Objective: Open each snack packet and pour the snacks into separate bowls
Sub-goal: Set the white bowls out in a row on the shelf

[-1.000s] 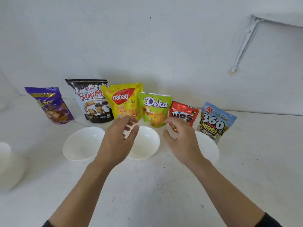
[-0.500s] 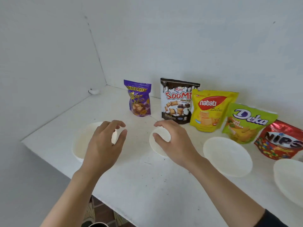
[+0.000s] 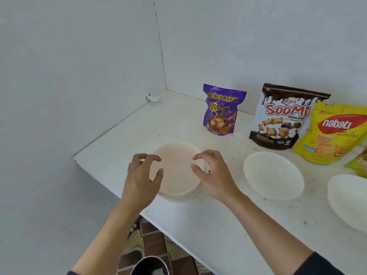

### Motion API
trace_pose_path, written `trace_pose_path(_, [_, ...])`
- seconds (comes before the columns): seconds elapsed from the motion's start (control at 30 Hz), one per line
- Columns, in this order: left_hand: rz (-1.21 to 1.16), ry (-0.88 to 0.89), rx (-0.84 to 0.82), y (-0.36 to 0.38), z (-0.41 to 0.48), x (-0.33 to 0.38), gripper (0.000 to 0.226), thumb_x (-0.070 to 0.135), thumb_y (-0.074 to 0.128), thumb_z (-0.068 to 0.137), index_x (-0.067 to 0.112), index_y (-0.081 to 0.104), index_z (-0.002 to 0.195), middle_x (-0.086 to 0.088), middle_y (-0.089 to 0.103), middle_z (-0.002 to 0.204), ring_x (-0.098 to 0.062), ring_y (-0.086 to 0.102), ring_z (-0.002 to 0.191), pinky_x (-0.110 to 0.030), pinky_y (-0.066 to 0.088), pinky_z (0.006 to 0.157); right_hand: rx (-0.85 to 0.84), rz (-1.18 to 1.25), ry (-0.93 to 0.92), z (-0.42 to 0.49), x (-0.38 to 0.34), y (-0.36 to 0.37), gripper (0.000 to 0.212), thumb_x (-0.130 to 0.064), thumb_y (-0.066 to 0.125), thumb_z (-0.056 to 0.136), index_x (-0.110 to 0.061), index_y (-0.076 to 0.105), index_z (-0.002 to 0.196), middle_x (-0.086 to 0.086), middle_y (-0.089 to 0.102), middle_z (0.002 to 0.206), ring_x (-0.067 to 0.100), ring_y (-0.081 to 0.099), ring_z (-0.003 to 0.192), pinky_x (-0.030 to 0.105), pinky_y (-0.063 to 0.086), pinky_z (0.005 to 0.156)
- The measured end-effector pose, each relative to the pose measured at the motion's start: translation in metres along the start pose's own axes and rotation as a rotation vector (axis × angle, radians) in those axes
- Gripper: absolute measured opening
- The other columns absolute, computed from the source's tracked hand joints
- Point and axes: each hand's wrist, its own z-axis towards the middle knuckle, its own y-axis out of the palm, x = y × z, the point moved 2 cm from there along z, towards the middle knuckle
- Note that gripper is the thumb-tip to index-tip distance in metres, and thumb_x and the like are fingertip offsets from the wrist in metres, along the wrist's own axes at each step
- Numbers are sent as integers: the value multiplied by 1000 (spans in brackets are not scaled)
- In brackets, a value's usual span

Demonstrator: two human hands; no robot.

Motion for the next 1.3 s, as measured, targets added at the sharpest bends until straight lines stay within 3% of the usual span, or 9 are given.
trace_pose_path(0.17, [-64,-128,-15,5,13,-11,39,12,71,87,26,61,122,3,37,123,-16,56,75,-22,44,69,25,11,96,6,2,16,30,-14,64,90,-32,64,115,-7,54,121,0,52,100,-2,34,78])
trace_pose_path(0.37, [-139,-106,-124,2,25,-24,60,-7,57,81,23,62,133,9,53,123,-17,57,105,-5,41,69,75,-165,132,12,-2,10,51,2,59,82,-31,67,120,-8,48,101,5,52,78,12,39,65])
trace_pose_path(0.57, [-185,-92,-95,2,23,-26,62,-10,51,85,23,59,137,9,58,127,-17,61,95,-37,53,87,93,-252,155,14,-6,12,49,0,57,82,-28,66,121,1,57,104,19,58,90,30,46,75])
trace_pose_path(0.7, [-197,-78,-114,0,21,-24,65,-9,46,89,27,52,143,14,54,134,-19,56,114,-30,46,94,77,-245,126,16,-9,11,47,5,54,83,-25,65,117,-1,58,95,19,53,89,28,38,71])
trace_pose_path(0.87, [-205,-73,-194,-7,26,-24,67,-6,41,92,31,47,147,7,50,151,-11,57,87,-8,41,71,-13,-145,143,17,-20,3,48,11,44,85,-24,56,115,-7,50,85,11,50,66,20,41,50])
trace_pose_path(1.07, [-196,71,-170,-27,36,-7,68,-9,43,91,28,48,147,13,40,157,-7,36,142,-1,25,93,33,-116,80,9,-39,-12,55,8,44,83,-32,52,121,-2,52,89,12,43,56,26,34,52])
trace_pose_path(1.17, [-276,124,-135,-37,44,16,66,-9,43,91,28,52,144,20,47,146,2,41,132,-3,31,100,110,-3,49,6,-49,-36,52,7,49,82,-35,58,111,16,64,102,37,60,73,30,43,55])
trace_pose_path(1.23, [-380,131,-140,-40,45,35,66,-10,42,91,31,55,141,26,50,139,4,44,129,-15,37,107,162,41,18,0,-54,-54,49,5,55,80,-36,61,106,10,65,110,37,65,84,42,53,60])
trace_pose_path(1.3, [-453,152,-161,-38,43,53,68,-12,41,90,33,58,138,30,52,135,13,46,124,-5,36,100,199,85,16,-11,-53,-71,46,4,58,80,-35,64,103,2,68,110,34,68,87,45,56,61])
